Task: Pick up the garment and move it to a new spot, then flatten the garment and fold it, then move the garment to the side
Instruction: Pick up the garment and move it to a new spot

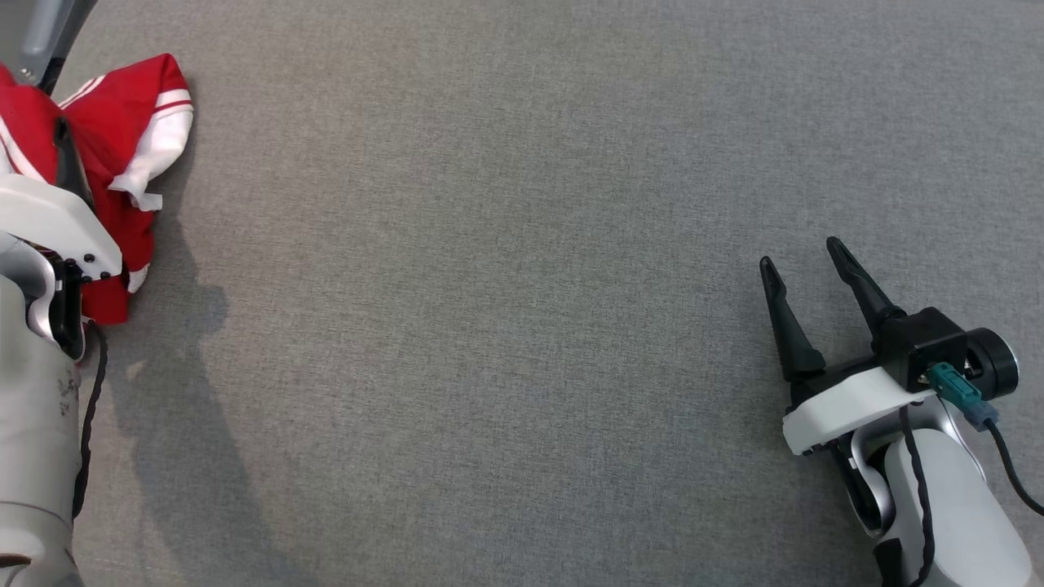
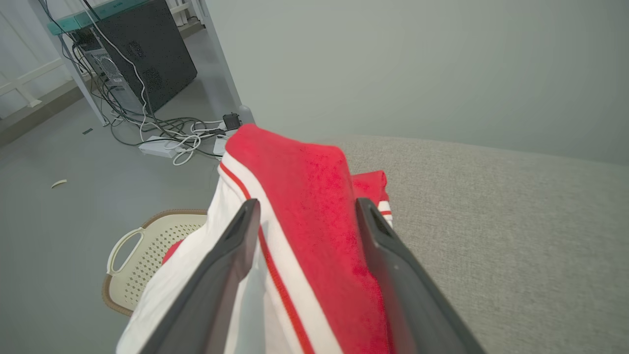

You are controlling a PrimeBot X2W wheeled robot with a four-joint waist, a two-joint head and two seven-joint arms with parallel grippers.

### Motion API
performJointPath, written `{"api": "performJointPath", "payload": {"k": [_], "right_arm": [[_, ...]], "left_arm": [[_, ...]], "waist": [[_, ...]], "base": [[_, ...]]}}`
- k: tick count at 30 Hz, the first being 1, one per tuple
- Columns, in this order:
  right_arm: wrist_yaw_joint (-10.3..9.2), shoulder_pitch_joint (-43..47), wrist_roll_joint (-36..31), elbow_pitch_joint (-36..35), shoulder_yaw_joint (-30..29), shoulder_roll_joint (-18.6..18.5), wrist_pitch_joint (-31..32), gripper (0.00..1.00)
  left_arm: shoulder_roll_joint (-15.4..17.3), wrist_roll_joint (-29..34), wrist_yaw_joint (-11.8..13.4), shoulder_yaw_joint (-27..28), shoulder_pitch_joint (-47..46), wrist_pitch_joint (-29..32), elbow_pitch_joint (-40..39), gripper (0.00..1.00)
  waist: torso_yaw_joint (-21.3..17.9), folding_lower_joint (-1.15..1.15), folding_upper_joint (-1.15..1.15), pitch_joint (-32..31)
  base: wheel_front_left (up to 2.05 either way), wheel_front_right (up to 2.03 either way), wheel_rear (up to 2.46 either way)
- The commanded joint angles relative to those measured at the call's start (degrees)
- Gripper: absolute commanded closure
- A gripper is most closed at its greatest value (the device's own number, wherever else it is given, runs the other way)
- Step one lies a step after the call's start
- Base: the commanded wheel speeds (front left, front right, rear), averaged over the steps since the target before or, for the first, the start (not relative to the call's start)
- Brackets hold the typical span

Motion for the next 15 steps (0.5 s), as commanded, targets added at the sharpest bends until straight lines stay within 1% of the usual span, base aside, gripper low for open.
{"api": "performJointPath", "payload": {"k": [1,2,5,7,8,9,10,11,15], "right_arm": [[0.01,-0.5,0.4,0.0,-0.1,-0.2,-0.3,0.00],[0.01,-0.6,0.3,0.0,0.0,-0.1,-0.3,0.00],[0.01,-0.6,0.5,0.0,0.0,0.0,-0.3,0.00],[0.01,-0.8,0.4,0.2,0.1,0.0,-0.3,0.00],[0.01,-0.8,0.4,0.2,0.1,0.0,-0.3,0.00],[0.01,-0.8,0.5,0.3,0.2,0.0,-0.3,0.00],[0.01,-0.8,0.6,0.4,0.2,0.0,-0.3,0.00],[0.01,-0.9,0.6,0.6,0.3,0.0,-0.3,0.00],[0.01,-1.0,0.9,1.0,0.4,0.2,-0.3,0.00]], "left_arm": [[0.1,-0.6,1.0,0.3,-1.2,0.8,1.7,0.00],[0.5,-0.1,1.9,0.1,-1.8,1.4,2.8,0.00],[0.8,-0.8,2.5,0.5,-2.5,2.8,5.0,0.00],[1.7,-1.0,3.2,0.7,-2.9,4.0,6.7,0.00],[1.4,-1.6,3.5,1.0,-3.0,4.3,7.3,0.00],[1.3,-1.5,3.8,1.1,-3.0,4.4,7.7,0.06],[1.4,-1.5,3.9,1.0,-2.9,4.4,8.0,0.55],[1.5,-2.0,4.0,1.2,-2.8,4.1,8.3,1.00],[1.7,-2.3,4.2,1.2,-2.2,3.1,8.9,1.00]], "waist": [[-0.6,0.00,0.00,0.5],[-0.8,0.00,0.00,0.7],[-1.2,0.00,0.00,0.9],[-1.5,0.00,0.00,1.2],[-1.6,0.00,0.00,1.3],[-1.6,0.00,0.00,1.3],[-1.7,0.00,0.00,1.3],[-1.8,0.00,0.00,1.3],[-2.0,0.00,0.00,0.7]], "base": [[0.00,0.00,0.00],[0.00,0.00,0.00],[0.00,0.00,0.00],[0.00,0.00,0.00],[0.00,0.00,0.00],[0.00,0.00,0.00],[0.00,0.00,0.00],[0.00,0.00,0.00],[0.00,0.00,0.00]]}}
